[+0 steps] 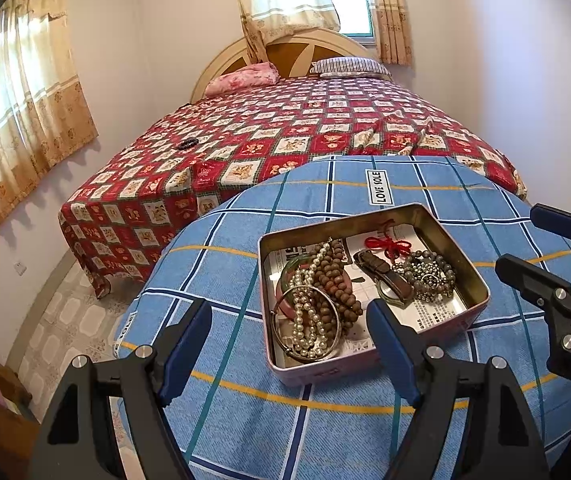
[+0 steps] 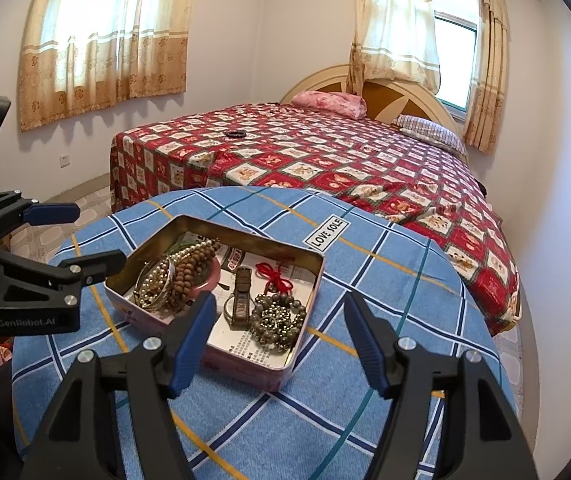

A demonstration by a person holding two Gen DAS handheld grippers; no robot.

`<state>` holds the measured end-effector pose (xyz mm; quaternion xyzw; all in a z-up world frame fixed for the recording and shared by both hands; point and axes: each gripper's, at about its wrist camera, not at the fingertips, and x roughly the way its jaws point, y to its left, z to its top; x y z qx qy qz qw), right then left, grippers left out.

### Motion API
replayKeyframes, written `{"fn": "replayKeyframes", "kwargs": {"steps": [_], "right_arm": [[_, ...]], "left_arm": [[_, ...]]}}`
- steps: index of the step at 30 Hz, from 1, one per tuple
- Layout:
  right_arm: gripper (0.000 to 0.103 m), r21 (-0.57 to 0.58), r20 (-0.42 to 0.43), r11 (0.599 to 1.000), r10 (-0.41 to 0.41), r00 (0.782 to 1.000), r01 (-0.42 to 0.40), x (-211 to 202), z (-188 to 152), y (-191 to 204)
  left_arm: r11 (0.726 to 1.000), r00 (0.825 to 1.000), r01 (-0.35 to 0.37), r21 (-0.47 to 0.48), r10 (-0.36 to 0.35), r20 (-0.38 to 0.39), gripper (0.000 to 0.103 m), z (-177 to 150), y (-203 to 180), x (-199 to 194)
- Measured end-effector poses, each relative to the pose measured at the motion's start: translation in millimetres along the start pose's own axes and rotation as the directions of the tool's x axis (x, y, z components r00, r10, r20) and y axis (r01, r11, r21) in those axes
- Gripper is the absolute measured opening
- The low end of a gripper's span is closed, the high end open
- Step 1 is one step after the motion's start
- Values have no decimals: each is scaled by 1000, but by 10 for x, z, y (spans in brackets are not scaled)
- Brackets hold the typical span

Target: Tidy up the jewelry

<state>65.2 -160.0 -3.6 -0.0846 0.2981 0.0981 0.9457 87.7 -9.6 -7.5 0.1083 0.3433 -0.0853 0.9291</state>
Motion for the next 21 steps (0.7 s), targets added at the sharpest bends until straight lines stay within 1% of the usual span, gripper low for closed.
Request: {"fn": "replayKeyframes", "kwargs": {"steps": [9,15,17,21], "right_arm": [[71,14,5,1000,-8,1000,8,-10,-14,-63],[73,16,4,1000,-11,1000,11,-9,-28,-77],[73,16,3,1000,-11,1000,11,-8,-37,-82],[73,22,-2,1000,-15,1000,15,2,-63,-108]], "left_arm": [[1000,1000,-6,5,6,-1,80,11,-26,8],[1000,1000,-25,-2,25,0,81,20,-10,29],[1000,999,-31,-3,31,17,83,12,1,7],[1000,999,-30,-3,30,32,83,4,-1,-3]]}}
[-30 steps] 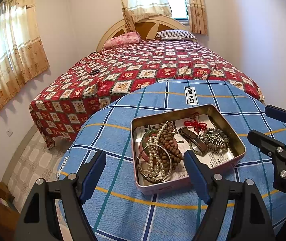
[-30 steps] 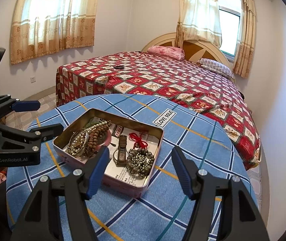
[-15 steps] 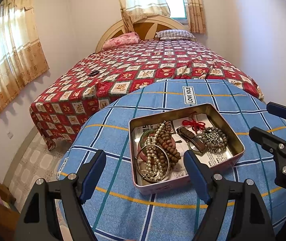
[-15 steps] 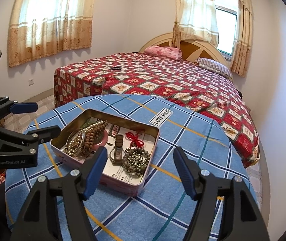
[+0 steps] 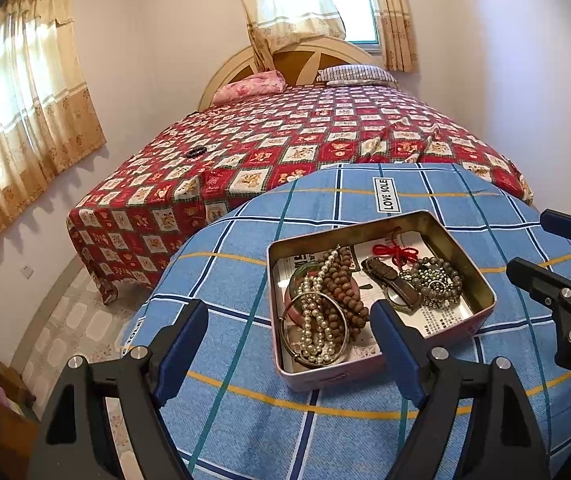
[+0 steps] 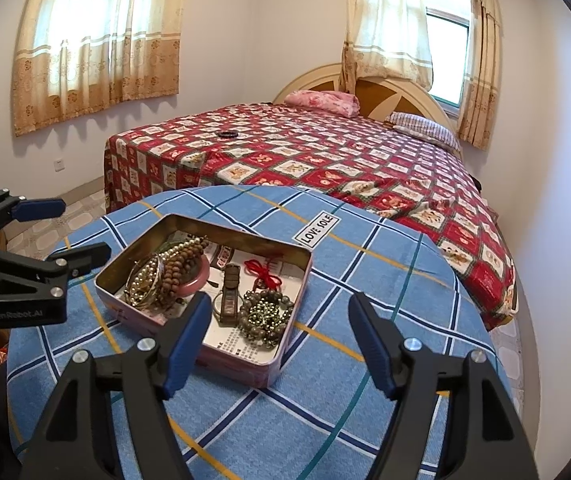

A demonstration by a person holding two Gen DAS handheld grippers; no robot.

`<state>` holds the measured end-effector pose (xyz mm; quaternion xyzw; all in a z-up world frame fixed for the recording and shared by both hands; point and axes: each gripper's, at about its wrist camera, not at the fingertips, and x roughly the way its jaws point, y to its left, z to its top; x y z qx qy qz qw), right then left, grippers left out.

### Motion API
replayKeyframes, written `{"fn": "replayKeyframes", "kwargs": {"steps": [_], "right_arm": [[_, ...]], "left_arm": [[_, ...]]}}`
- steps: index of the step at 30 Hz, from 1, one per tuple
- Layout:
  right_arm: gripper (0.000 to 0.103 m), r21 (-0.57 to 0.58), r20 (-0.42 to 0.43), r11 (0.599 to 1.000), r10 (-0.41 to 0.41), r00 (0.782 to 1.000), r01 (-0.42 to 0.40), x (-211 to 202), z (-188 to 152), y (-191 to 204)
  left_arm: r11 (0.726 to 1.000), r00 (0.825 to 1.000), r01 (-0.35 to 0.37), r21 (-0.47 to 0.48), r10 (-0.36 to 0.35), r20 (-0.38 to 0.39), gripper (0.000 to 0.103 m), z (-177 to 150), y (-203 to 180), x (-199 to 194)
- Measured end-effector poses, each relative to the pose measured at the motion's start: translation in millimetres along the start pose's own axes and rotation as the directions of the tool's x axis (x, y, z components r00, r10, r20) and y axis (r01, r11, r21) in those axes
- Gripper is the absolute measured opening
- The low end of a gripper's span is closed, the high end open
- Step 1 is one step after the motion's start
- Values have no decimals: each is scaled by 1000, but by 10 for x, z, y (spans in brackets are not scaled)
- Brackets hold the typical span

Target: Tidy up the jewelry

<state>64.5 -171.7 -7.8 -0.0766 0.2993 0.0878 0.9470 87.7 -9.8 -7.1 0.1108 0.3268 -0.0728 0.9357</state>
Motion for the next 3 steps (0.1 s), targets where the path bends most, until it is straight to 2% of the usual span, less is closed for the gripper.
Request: {"fn": "replayKeyframes", "kwargs": {"steps": [3], "right_arm": [[73,4,-7,1000,-7,1000,7,15,-16,-25]], "left_arm": [[1000,1000,2,3,-2,2,84,1,-2,9]]}}
